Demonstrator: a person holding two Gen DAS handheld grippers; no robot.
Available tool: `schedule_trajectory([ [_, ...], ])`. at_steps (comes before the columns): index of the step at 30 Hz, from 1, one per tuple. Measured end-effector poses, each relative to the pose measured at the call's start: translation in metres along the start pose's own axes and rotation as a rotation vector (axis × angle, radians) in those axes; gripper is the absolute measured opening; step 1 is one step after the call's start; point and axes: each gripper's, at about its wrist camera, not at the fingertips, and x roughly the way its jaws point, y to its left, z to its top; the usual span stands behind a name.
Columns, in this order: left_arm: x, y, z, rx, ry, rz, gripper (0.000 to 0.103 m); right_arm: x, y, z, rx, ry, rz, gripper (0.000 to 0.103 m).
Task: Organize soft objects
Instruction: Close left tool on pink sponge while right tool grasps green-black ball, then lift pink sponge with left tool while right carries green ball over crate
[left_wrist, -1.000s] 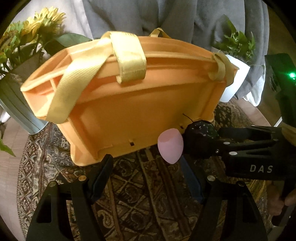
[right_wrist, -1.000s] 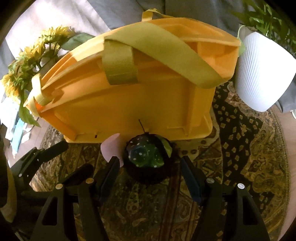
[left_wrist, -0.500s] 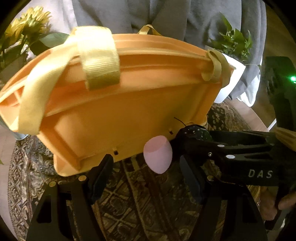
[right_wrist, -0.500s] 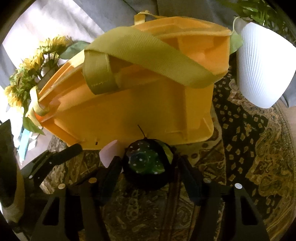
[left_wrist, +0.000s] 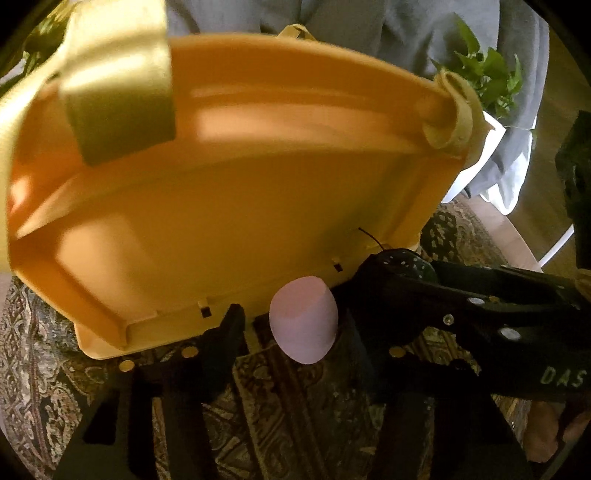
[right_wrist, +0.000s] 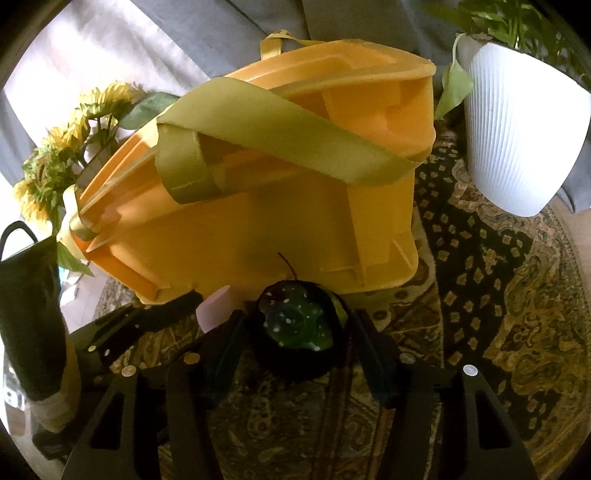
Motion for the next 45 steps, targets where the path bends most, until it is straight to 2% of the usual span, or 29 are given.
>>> schedule_trajectory([
  [1,0.0,0.0,0.001,0.0,-0.004,0.003,0.049,0.0,0.0,0.0,-0.001,0.001,0.002,0.059],
  [3,0.0,0.001,0.002,-0.005,0.002,-0.02,0.037,0.002,0.0,0.0,-0.001,0.002,0.003,0.059],
  [4,0.001,0.001,0.002,-0.012,0.009,-0.036,0.037,0.002,0.0,0.0,0.0,0.002,0.004,0.059],
  [20,-0.034,0.008,-0.015,-0.084,-0.032,0.065,0.036,0.011,0.015,0.004,-0.012,0.001,-0.014,0.062],
  [25,-0.043,0.014,-0.015,-0.1,-0.046,0.083,0.036,0.023,0.018,0.007,0.011,0.025,0.015,0.063],
  [32,-0.056,0.019,-0.015,-0.125,-0.063,0.104,0.036,0.023,0.034,0.006,-0.036,0.018,-0.03,0.062],
  [37,-0.07,0.014,-0.018,-0.132,-0.082,0.101,0.036,0.009,0.036,0.001,-0.047,0.008,-0.029,0.062],
  [45,-0.111,0.005,-0.017,-0.12,-0.172,0.105,0.036,-0.035,0.052,0.002,-0.092,-0.09,-0.055,0.062],
])
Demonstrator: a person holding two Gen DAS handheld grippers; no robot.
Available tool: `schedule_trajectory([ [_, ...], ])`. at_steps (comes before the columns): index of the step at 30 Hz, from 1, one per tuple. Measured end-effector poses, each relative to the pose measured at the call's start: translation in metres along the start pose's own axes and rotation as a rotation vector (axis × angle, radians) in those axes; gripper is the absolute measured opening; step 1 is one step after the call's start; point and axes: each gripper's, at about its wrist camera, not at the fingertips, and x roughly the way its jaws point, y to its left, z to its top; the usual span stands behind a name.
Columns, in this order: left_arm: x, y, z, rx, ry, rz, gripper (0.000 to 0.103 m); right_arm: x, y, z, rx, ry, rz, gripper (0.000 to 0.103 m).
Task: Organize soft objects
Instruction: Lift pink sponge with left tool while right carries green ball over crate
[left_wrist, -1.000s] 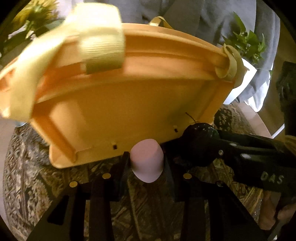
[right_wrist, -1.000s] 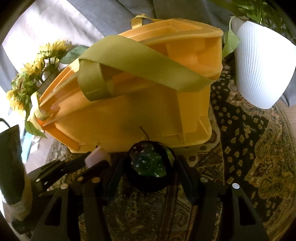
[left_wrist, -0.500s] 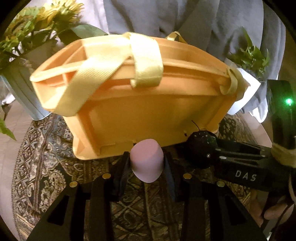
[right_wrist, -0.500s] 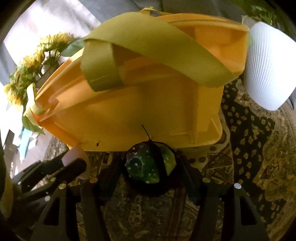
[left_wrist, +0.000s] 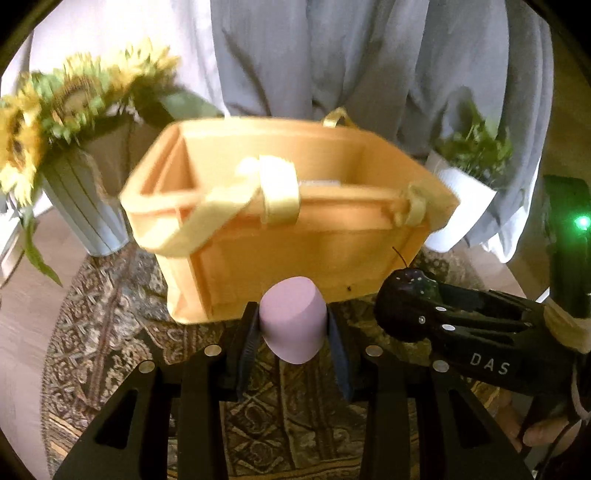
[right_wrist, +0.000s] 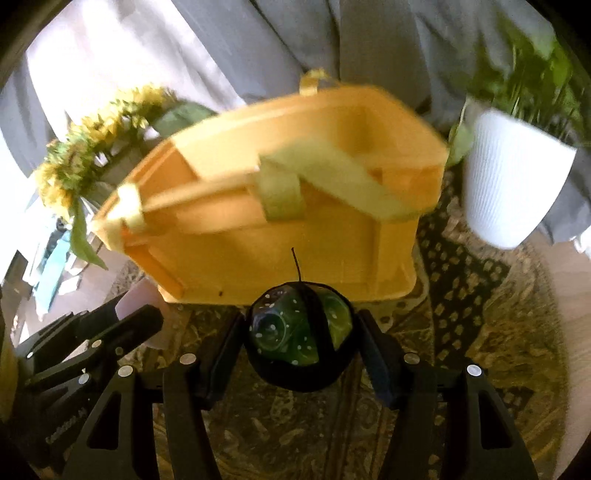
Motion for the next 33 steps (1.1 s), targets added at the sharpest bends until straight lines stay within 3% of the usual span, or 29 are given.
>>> schedule_trajectory([
  [17,-0.069,-0.012,0.035,0.008,-0.196,0.008,0.036,-0.093,0.028,0.03,-0.07,-0.235,0.02,0.062],
  [33,-0.08,-0.01,0.083,0.043,-0.334,0.05,0.036,-0.109,0.036,0.078,-0.095,-0.381,0.003,0.062],
])
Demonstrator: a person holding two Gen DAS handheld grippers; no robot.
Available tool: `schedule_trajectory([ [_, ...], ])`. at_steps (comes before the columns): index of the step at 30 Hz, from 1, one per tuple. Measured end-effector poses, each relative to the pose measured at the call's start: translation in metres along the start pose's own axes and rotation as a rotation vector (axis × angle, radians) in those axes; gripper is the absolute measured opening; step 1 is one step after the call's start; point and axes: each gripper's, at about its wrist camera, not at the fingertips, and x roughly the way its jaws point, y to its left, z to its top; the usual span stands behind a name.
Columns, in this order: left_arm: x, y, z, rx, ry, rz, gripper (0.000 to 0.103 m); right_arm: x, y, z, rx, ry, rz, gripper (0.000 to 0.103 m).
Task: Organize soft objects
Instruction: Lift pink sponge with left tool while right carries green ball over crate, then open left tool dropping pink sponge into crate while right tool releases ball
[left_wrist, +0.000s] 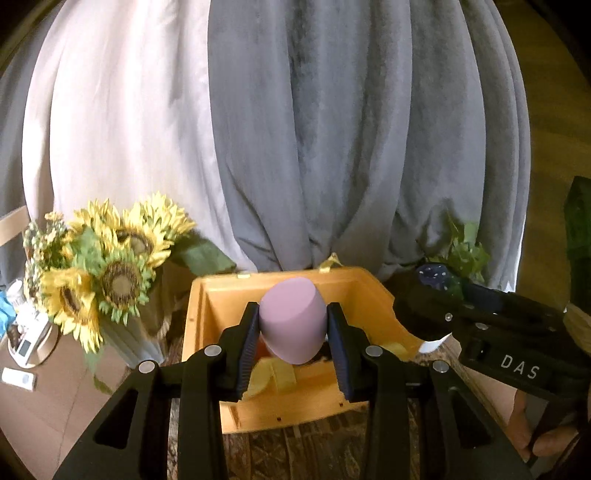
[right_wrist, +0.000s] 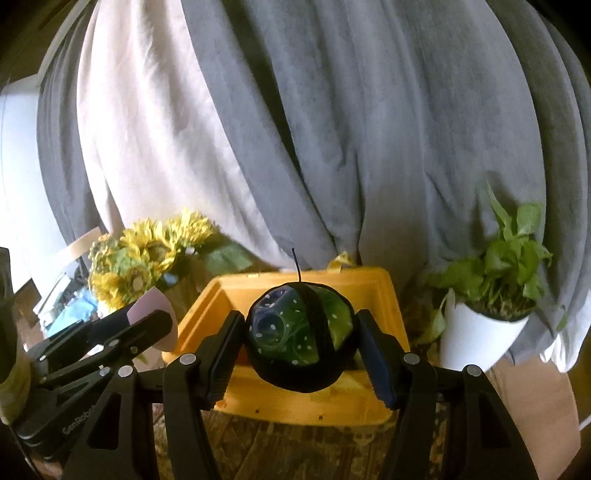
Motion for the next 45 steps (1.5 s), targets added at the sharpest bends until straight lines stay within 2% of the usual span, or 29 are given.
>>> schedule_trajectory([
  [5,0.017,0.006,0.01,0.015,-0.013,0.032,0.036,0.023,-0.004,0.012,-0.002,0.017,0.0,0.062],
  [15,0.07,0.02,0.02,0.035,0.045,0.076,0.036,0.08,-0.015,0.023,0.0,0.094,-0.026,0.062],
  [24,0.114,0.032,0.02,0.016,0.143,0.069,0.036,0.126,-0.021,0.023,0.002,0.193,-0.037,0.062],
  [31,0.151,0.035,0.009,0.017,0.274,0.064,0.036,0.16,-0.03,0.008,0.021,0.319,-0.037,0.062],
  [41,0.171,0.03,-0.008,0.035,0.379,0.014,0.037,0.177,-0.035,-0.006,0.027,0.401,-0.022,0.063],
  [43,0.173,0.032,-0.009,0.029,0.397,0.007,0.038,0.179,-0.036,-0.007,0.031,0.416,-0.019,0.063],
  [45,0.173,0.032,-0.011,0.02,0.409,0.002,0.046,0.18,-0.036,-0.007,0.033,0.422,-0.015,0.064],
])
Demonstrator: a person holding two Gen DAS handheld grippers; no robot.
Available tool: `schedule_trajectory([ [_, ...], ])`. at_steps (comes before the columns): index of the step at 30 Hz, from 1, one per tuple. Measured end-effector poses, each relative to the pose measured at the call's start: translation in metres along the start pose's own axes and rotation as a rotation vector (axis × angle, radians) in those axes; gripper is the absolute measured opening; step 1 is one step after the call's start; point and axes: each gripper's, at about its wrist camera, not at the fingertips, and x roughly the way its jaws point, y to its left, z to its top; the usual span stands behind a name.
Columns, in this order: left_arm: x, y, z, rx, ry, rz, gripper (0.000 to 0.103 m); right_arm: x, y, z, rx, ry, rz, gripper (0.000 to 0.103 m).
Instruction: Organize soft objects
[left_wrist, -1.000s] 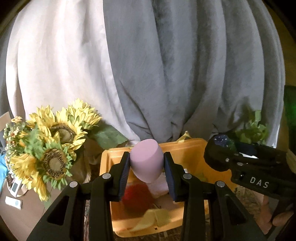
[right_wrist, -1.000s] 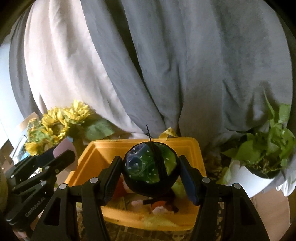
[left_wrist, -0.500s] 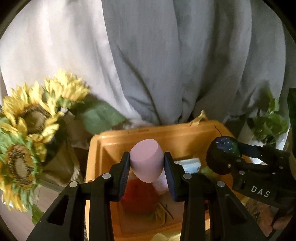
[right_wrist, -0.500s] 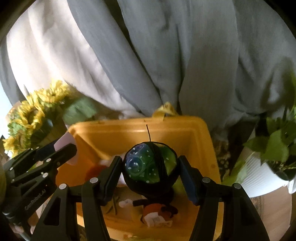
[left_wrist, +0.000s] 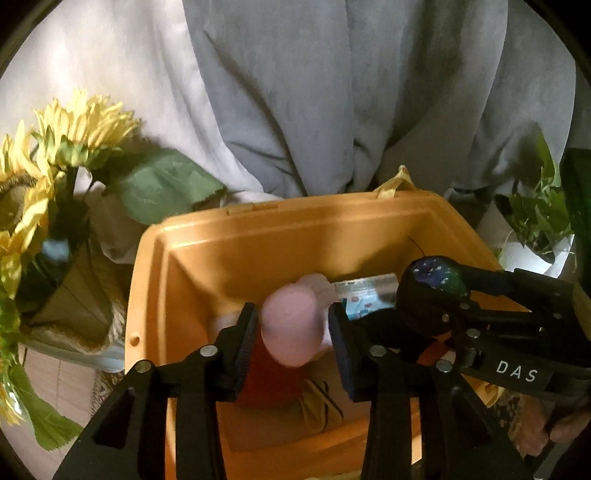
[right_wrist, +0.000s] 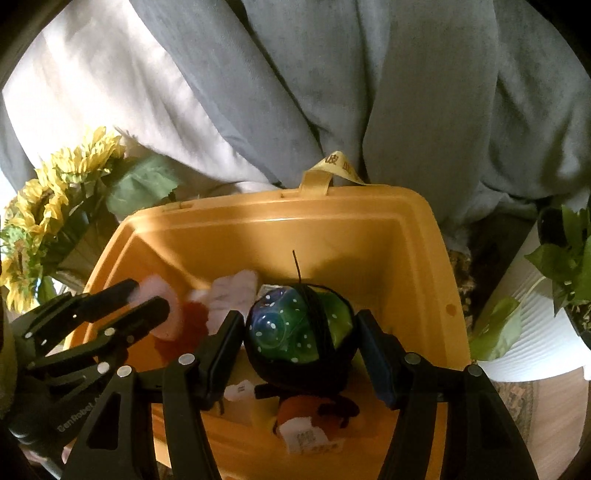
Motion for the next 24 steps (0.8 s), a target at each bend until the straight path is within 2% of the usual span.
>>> schedule_trajectory([
  [9,-0.016,-0.003,-0.006,-0.01,-0.02,0.036,0.058,-0.017,0.002,-0.001,-0.022,-0.033,-0.047,0.066],
  [19,-0.084,-0.009,-0.028,-0.069,-0.124,0.14,0.07,-0.075,0.015,-0.025,-0.041,-0.134,-0.096,0.066],
  [21,-0.103,-0.012,-0.036,-0.072,-0.157,0.172,0.074,-0.09,0.021,-0.033,-0.048,-0.154,-0.093,0.069],
  [23,-0.119,-0.012,-0.043,-0.076,-0.188,0.201,0.078,-0.108,0.027,-0.045,-0.056,-0.185,-0.101,0.077],
  [24,-0.127,-0.012,-0.047,-0.077,-0.206,0.218,0.08,-0.114,0.03,-0.049,-0.057,-0.198,-0.107,0.077],
])
